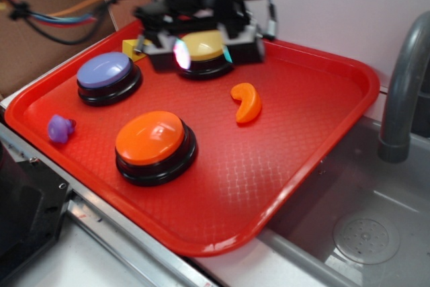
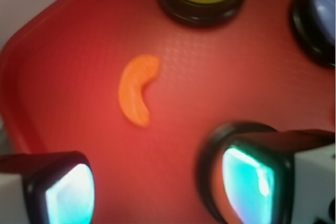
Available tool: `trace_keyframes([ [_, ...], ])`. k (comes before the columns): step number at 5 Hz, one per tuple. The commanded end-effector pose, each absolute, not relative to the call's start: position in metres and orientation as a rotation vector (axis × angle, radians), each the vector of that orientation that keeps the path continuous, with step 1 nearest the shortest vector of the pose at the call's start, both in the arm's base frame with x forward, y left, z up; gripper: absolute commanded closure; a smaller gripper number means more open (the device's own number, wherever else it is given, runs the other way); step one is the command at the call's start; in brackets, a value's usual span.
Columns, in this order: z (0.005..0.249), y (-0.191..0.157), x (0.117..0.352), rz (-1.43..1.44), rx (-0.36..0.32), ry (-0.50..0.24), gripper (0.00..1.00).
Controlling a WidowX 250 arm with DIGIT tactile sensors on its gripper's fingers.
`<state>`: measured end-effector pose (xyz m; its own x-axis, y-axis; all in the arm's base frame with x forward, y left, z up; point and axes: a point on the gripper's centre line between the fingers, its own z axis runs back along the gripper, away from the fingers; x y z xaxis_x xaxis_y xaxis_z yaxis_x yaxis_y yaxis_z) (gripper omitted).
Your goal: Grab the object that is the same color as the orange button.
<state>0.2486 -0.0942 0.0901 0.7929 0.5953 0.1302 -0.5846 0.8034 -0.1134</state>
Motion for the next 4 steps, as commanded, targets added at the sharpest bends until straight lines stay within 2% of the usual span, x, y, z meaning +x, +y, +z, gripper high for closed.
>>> trace_keyframes([
  [1, 0.057, -0.09, 0.297, 0.755, -0.025, -0.244, 0.0],
  [3, 0.027, -0.084, 0.31, 0.771, -0.036, -0.216, 0.0],
  [4, 0.024, -0.085, 0.309, 0.755, -0.032, -0.214, 1.0],
])
